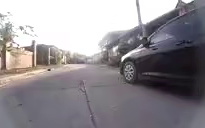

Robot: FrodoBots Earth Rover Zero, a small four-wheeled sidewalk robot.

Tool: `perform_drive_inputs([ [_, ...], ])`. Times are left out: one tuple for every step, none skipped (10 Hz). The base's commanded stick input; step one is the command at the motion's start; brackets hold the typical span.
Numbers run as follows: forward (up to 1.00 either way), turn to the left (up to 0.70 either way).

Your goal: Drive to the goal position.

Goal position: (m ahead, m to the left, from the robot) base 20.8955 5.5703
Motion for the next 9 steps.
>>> perform_drive_inputs([
  [0.99,0.00],
  [0.99,0.00],
  [0.99,0.00],
  [0.99,0.00],
  [0.99,0.00],
  [0.99,0.00],
  [0.99,0.00],
  [0.99,0.00],
  [0.99,0.00],
])
